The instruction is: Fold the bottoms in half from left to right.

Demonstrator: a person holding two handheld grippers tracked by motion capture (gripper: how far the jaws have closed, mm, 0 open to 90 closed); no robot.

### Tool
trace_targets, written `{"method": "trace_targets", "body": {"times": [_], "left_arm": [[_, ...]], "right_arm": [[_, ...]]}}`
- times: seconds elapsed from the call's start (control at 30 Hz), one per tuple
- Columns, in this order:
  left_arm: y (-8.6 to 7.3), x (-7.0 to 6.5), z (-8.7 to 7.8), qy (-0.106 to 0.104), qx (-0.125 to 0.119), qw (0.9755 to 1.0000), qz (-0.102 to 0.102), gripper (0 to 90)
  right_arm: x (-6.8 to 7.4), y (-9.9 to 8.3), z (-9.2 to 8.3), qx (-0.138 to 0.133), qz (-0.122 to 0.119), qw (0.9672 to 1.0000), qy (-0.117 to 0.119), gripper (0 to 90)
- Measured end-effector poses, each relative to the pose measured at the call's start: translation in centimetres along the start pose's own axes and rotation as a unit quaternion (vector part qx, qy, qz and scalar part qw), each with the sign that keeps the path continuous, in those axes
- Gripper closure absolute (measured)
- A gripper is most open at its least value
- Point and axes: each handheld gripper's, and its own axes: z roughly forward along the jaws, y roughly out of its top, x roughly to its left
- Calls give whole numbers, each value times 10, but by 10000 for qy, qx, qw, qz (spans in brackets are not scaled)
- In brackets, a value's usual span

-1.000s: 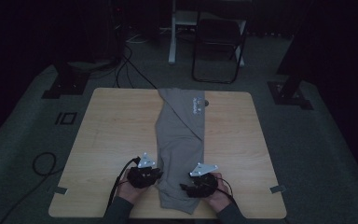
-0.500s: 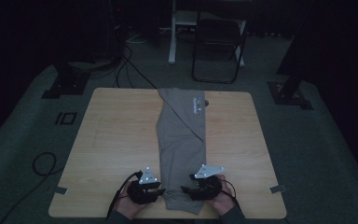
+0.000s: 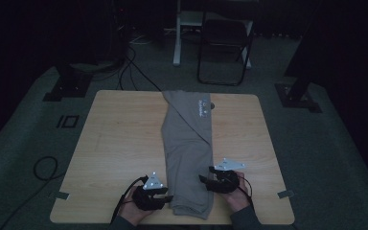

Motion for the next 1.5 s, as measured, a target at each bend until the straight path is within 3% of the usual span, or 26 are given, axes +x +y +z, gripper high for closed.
{"method": "trace_targets", "body": {"times": [0.23, 0.33, 0.43, 0.63, 0.7, 0.8, 0.93, 0.97, 1.1, 1.23, 1.3, 1.37, 1.43, 1.5], "left_arm": [[1, 6, 0, 147, -72, 9998, -63, 603], [3, 11, 1, 280, -104, 9995, -83, 603], [8, 19, 2, 470, -154, 9987, -120, 605], [25, 40, 9, 755, -366, 9960, -318, 670], [32, 45, 15, 870, -391, 9949, -329, 684], [42, 49, 26, 905, -391, 9945, -362, 701], [45, 46, 42, 1031, -83, 9945, -186, 764], [45, 44, 43, 1032, -132, 9944, -185, 773], [40, 39, 40, 957, -107, 9953, -70, 848], [38, 33, 37, 826, -36, 9966, 45, 882], [39, 35, 35, 784, -113, 9968, 46, 853], [43, 41, 33, 1000, -226, 9947, 48, 741], [51, 50, 31, 1200, -356, 9921, -75, 696], [60, 63, 30, 1451, -463, 9881, -202, 637]], "right_arm": [[-4, 1, 3, 54, 62, 9999, -75, 431], [2, -1, 1, 117, -71, 9999, -15, 433], [6, -2, 3, 203, -266, 9994, -104, 443], [9, -3, 13, 399, -371, 9985, -109, 519], [9, -4, 16, 485, -395, 9980, -119, 574], [11, -5, 17, 577, -505, 9968, -209, 730], [10, -5, 14, 664, -498, 9963, -231, 894], [10, -6, 13, 690, -513, 9960, -230, 900], [10, -8, 6, 787, -688, 9941, -277, 900], [9, -10, 2, 839, -707, 9936, -270, 900], [6, -8, 2, 759, -630, 9948, -263, 742], [0, -4, 3, 609, -556, 9960, -357, 634], [-7, 4, 6, 418, -502, 9969, -437, 571], [-15, 14, 13, 315, -512, 9957, -698, 535]]}}
